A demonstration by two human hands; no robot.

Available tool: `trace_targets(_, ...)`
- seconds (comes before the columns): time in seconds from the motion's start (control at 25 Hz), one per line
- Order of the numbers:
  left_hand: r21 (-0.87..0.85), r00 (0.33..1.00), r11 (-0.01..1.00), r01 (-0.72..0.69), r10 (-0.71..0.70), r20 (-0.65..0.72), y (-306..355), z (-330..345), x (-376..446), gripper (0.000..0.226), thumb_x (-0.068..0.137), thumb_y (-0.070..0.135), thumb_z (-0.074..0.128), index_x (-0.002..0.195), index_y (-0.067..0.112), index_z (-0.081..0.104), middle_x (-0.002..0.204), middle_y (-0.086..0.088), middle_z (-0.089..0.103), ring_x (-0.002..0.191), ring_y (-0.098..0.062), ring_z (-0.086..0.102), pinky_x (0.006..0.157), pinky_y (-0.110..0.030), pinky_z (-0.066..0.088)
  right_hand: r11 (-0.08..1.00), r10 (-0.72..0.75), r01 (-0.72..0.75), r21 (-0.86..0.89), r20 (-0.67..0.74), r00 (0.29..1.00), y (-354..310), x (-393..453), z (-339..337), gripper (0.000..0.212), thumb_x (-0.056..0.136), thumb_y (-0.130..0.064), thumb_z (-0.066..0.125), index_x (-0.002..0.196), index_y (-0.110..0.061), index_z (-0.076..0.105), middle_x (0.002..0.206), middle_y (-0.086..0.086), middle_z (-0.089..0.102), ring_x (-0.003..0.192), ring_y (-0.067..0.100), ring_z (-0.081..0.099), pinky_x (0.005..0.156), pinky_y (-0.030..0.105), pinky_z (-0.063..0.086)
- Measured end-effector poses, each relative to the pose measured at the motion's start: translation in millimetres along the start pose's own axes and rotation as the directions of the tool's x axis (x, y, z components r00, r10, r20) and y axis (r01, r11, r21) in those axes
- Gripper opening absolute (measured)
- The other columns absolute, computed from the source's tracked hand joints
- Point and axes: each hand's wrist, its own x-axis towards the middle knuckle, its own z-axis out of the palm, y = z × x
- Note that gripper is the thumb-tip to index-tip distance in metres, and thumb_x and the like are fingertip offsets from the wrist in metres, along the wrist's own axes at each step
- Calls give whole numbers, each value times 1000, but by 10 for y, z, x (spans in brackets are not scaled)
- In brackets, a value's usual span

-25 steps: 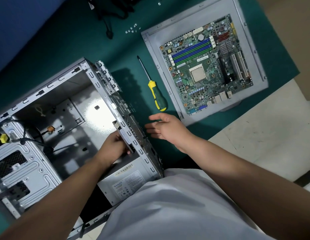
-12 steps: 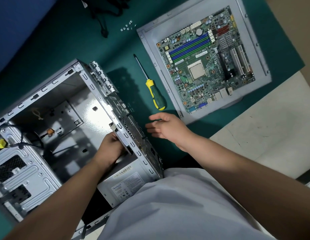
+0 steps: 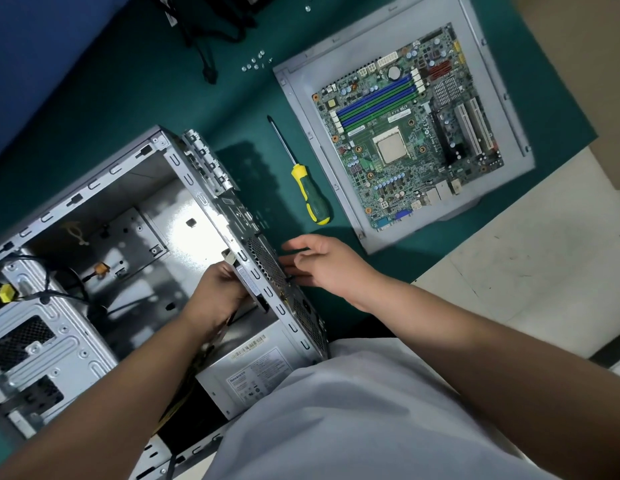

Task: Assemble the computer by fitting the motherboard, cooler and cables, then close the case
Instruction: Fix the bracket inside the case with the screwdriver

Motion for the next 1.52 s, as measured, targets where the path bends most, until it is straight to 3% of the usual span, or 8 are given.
trace_targets(0.16, 64, 997, 998, -24, 19, 80, 88, -75, 39, 34, 87, -21, 61, 78, 8, 76, 73, -2, 78, 65, -8, 74, 59, -16, 55, 996, -19, 16, -90, -37, 999, -21, -49, 61, 33, 98, -6, 52, 104, -35, 68, 113, 6, 75, 110, 27, 70, 105, 51, 51)
trace_targets(0.52, 48, 982, 996, -78, 68, 178, -17, -152, 127, 34, 87, -28, 55, 86, 2, 73, 73, 1, 78, 66, -7, 74, 59, -16, 56, 969, -100, 71, -237, -114, 988, -149, -172, 201, 34, 97, -8, 55, 98, -37, 72, 98, -11, 77, 96, 7, 72, 98, 32, 54)
trace_targets(0.88, -2, 987, 1000, -28, 28, 160, -230, -164, 237, 25, 86, -30, 54, 99, -14, 68, 92, -31, 73, 82, -34, 72, 69, -33, 61, 909, -137, 97, -406, -72, 988, -720, 37, -36, 21, 101, -20, 60, 110, -38, 66, 116, -13, 70, 107, 12, 68, 97, 28, 53)
trace_targets(0.96, -21, 984, 999, -30, 33, 175, -245, -168, 236, 26, 87, -29, 54, 97, -11, 69, 94, -32, 72, 85, -40, 71, 73, -39, 61, 846, -273, 159, -509, -156, 949, -1138, 312, -148, 21, 100, -19, 59, 118, -27, 68, 118, -6, 72, 99, 8, 67, 84, 16, 52)
trace_targets(1.12, -51, 984, 998, -37, 45, 172, -245, -171, 226, 21, 90, -27, 54, 97, -12, 67, 95, -43, 64, 87, -39, 71, 73, -40, 61, 646, -527, 200, -736, -241, 815, -1841, 910, -223, 23, 98, -19, 57, 115, -16, 73, 109, 2, 74, 93, 16, 67, 85, 23, 51)
trace_targets(1.28, -36, 984, 999, -34, 40, 172, -302, -174, 268, 13, 89, -28, 51, 97, -23, 60, 86, -43, 57, 84, -41, 64, 70, -31, 59, 360, -641, 69, -930, -193, 743, -2195, 1404, -275, 27, 93, -18, 55, 114, -19, 73, 117, 13, 65, 106, 36, 63, 90, 37, 53)
trace_targets(1.4, -38, 986, 999, -21, 27, 162, -318, -170, 280, 13, 88, -28, 50, 99, -26, 56, 94, -23, 55, 86, -38, 57, 68, -24, 58, 284, -666, 34, -958, -172, 726, -2286, 1634, -267, 22, 93, -23, 58, 110, -25, 71, 121, 11, 56, 109, 35, 59, 92, 41, 54)
trace_targets(1.52, -47, 987, 999, -16, 24, 160, -306, -177, 266, 24, 89, -28, 50, 103, -15, 64, 89, -27, 62, 86, -31, 65, 69, -22, 57, 242, -667, 14, -970, -156, 729, -2296, 1786, -228, 14, 93, -27, 60, 104, -27, 70, 118, 7, 53, 111, 32, 55, 86, 41, 53)
